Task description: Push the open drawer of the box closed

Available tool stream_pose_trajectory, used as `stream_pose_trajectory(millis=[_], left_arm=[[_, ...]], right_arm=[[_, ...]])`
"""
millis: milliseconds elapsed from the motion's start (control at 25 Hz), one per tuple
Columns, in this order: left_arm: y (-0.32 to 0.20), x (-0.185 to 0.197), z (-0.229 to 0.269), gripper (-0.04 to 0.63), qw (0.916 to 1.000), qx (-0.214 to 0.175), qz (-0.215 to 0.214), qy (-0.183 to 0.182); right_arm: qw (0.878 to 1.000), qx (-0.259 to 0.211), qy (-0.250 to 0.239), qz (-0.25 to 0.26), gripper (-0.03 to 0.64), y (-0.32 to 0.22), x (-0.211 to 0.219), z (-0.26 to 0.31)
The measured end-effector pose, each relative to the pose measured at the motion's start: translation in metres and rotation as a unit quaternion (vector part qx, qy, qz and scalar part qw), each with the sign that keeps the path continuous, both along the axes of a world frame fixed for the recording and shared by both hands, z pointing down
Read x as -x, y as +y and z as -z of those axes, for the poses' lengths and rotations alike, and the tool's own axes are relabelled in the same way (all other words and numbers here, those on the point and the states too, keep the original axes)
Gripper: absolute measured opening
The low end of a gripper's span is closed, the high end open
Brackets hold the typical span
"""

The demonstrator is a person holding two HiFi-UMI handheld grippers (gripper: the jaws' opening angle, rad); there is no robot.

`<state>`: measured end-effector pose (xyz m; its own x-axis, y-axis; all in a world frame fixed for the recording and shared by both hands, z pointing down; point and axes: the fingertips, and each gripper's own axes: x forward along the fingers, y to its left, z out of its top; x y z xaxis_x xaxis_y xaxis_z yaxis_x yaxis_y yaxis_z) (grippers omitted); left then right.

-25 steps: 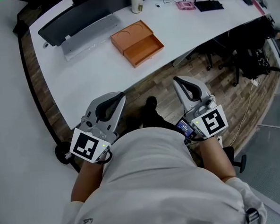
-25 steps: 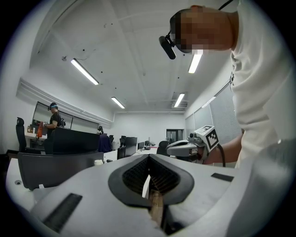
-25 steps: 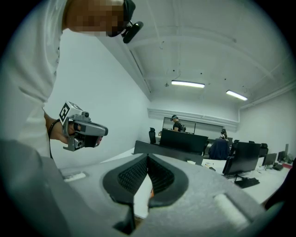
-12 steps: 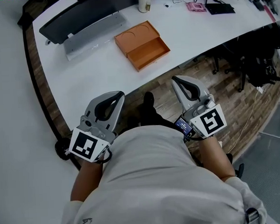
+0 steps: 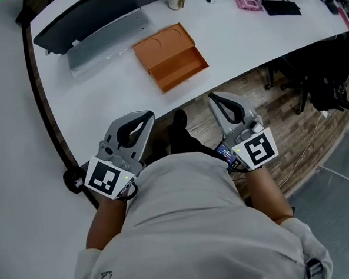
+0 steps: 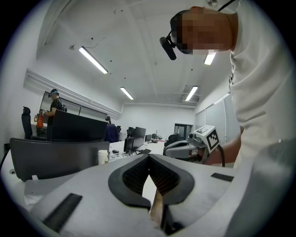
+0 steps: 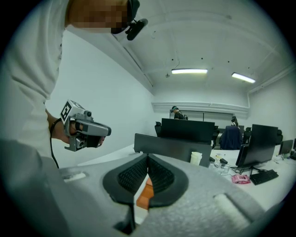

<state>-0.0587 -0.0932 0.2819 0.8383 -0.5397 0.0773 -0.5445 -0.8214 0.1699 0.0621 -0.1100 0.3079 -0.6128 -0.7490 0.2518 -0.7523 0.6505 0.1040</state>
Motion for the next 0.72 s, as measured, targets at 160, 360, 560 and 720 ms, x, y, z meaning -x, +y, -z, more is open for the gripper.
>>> stream_pose_trajectory(millis=[160,360,560,720], left_arm=[[-0.025,-0.018,-0.018,-0.002,0.9999,0.007,0.001,-0.008],[-0.043,-0.029,-0.061,-0.002,0.9983,0.044,0.002,-0.039],[-0.060,-0.042,-0.090,-0.002,0.9962,0.077,0.009,-0.040],[-0.075,-0.048,-0.111,-0.002,0.9955,0.087,0.011,-0.034]], right_arm=[[1.000,0.012,0.000,0.015,0.003,-0.022,-0.009,-0.016],[0.998,0.057,0.002,0.024,0.005,-0.040,-0.015,-0.045],[0.995,0.092,0.006,0.034,0.048,-0.059,-0.023,-0.078],[0.991,0.127,0.013,0.031,0.057,-0.072,-0.027,-0.112]])
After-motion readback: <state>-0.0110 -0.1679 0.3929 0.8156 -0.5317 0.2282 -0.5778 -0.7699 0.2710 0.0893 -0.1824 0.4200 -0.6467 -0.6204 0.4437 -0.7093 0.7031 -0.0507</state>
